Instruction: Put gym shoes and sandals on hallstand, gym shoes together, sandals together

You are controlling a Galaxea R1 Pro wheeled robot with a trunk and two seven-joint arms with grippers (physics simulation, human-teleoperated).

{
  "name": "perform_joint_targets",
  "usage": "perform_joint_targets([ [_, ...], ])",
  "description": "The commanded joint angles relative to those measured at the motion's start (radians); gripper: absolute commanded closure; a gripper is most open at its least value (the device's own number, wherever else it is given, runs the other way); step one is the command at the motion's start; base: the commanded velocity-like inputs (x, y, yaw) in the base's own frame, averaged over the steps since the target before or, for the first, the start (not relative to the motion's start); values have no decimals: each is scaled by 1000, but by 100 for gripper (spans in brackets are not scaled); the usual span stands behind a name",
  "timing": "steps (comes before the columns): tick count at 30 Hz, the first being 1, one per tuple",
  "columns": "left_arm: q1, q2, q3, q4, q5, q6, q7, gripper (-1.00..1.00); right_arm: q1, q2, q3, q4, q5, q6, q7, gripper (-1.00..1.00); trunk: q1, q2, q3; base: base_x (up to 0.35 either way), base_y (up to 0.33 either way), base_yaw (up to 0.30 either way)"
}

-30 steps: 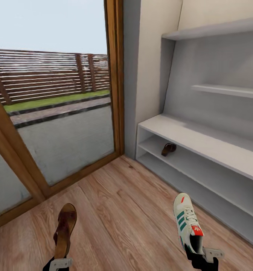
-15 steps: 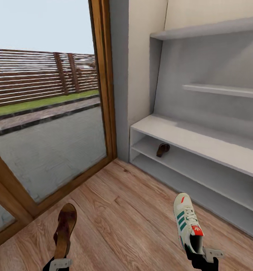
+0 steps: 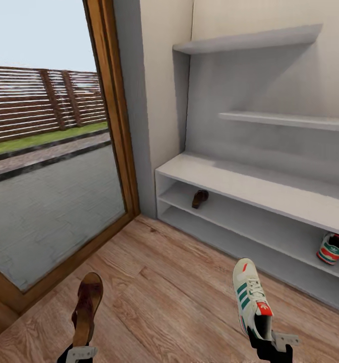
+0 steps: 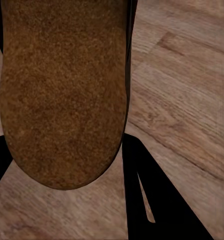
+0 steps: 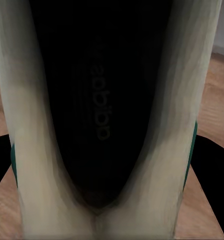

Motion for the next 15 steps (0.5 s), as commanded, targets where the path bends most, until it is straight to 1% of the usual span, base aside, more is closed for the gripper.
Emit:
perform_joint_targets([
  [1,0,0,9,0,-8,-3,-8,100,-1,1,-9,0,5,-3,8,100,0,0,-1,0,0,-267],
  [15,-1,0,9,0,-8,-3,-8,100,-1,1,-9,0,4,-3,8,100,0,0,-1,0,0,-267],
])
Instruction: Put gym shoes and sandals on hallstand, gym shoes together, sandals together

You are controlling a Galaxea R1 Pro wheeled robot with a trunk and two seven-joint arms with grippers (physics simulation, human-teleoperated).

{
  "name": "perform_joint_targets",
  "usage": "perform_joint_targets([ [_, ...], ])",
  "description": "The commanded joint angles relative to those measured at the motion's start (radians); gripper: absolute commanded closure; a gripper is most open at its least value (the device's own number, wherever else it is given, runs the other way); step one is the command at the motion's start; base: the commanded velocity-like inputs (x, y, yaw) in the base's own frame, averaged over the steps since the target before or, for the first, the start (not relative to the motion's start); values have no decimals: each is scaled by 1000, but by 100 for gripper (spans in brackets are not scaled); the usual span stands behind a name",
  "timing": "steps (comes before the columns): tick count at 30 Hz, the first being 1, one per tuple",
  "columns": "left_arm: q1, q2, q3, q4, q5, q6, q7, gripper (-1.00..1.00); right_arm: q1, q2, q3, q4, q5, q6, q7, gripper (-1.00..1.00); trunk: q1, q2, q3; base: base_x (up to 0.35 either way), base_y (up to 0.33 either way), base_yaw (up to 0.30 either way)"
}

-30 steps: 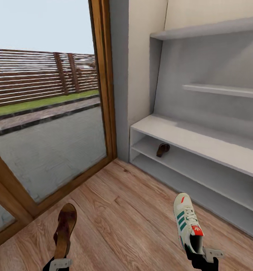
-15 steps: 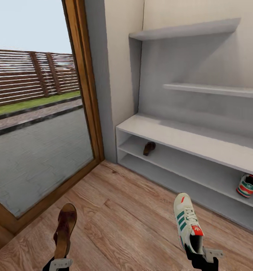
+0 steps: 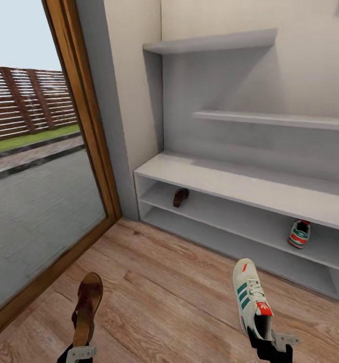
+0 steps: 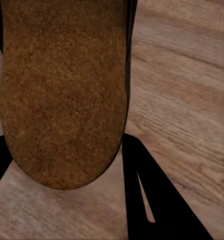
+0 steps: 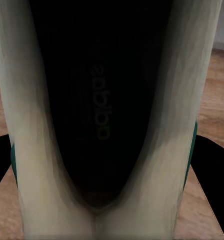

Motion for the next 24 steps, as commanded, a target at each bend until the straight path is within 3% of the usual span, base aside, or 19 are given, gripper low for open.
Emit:
perform_joint_targets([
  [1,0,0,9,0,-8,-3,-8,100,-1,1,-9,1,4,-3,8,100,0,0,-1,0,0,-267],
  [24,0,0,10,0,-7,-4,-8,100,-1,1,-9,1,4,-3,8,100,0,0,-1,0,22,-267],
])
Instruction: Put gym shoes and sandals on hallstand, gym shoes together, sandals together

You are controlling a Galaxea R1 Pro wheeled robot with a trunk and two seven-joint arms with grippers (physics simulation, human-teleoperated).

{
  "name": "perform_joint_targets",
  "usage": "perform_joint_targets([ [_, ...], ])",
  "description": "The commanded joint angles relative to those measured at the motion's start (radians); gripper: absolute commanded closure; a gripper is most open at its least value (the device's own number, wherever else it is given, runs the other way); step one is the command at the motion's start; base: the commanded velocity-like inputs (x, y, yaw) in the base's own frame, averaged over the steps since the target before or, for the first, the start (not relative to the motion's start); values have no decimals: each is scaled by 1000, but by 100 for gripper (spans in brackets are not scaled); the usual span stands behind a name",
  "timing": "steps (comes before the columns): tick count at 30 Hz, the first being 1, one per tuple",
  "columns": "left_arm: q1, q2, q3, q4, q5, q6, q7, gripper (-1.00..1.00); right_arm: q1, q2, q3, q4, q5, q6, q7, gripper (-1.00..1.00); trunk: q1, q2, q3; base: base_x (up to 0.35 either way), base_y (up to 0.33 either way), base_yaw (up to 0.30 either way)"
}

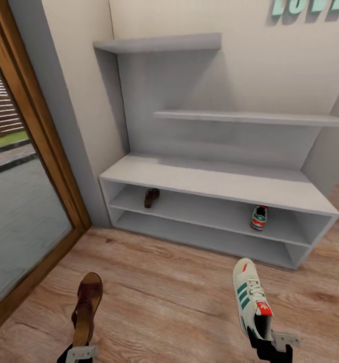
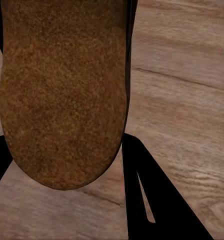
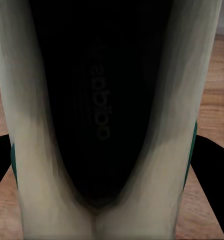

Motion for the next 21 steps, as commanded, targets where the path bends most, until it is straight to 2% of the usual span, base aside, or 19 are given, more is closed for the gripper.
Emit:
perform_joint_targets([
  [1,-1,-1,9,0,-8,-3,-8,100,-1,1,-9,1,5,-3,8,100,0,0,-1,0,133,-267],
  [10,-1,0,9,0,-8,-3,-8,100,-1,1,-9,1,5,-3,8,100,0,0,-1,60,232,-267],
  [21,-1,0,9,0,-8,-3,-8,100,-1,1,-9,1,6,-3,8,100,0,0,-1,3,17,-267],
])
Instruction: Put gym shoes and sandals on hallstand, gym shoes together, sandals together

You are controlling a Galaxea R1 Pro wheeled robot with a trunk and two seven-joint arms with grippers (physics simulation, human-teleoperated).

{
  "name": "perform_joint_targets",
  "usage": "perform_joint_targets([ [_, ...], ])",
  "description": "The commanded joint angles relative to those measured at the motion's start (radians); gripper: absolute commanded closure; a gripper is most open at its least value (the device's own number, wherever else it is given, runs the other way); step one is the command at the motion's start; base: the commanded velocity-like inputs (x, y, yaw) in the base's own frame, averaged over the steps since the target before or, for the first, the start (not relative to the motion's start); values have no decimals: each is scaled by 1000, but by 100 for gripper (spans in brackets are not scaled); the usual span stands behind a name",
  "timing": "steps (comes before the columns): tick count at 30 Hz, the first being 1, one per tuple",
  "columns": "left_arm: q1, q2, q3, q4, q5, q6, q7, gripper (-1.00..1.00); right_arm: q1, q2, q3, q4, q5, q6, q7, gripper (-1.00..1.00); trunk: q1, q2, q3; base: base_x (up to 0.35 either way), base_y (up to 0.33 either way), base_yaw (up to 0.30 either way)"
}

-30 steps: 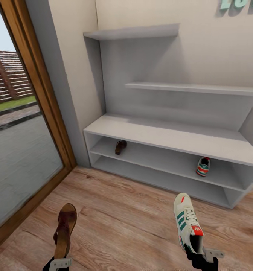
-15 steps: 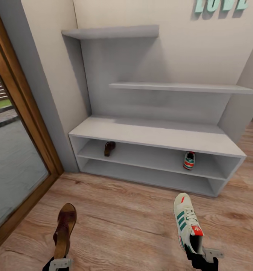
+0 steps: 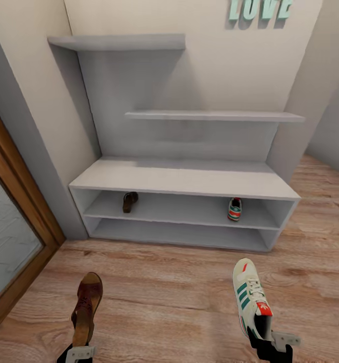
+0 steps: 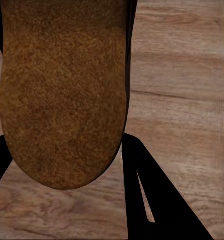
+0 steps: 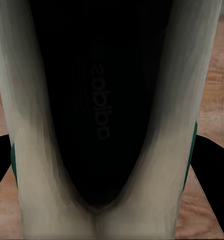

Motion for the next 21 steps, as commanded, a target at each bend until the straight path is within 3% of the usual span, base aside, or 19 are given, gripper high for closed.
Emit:
perform_joint_targets([
  [1,0,0,9,0,-8,-3,-8,100,-1,1,-9,1,5,-3,8,100,0,0,-1,0,0,-267],
  [10,0,-1,9,0,-8,-3,-7,100,-1,1,-9,0,4,-3,8,100,0,0,-1,0,0,-251],
  [21,0,-1,11,0,-8,-3,-6,100,-1,1,-6,0,5,-2,8,100,0,0,-1,66,74,-27],
])
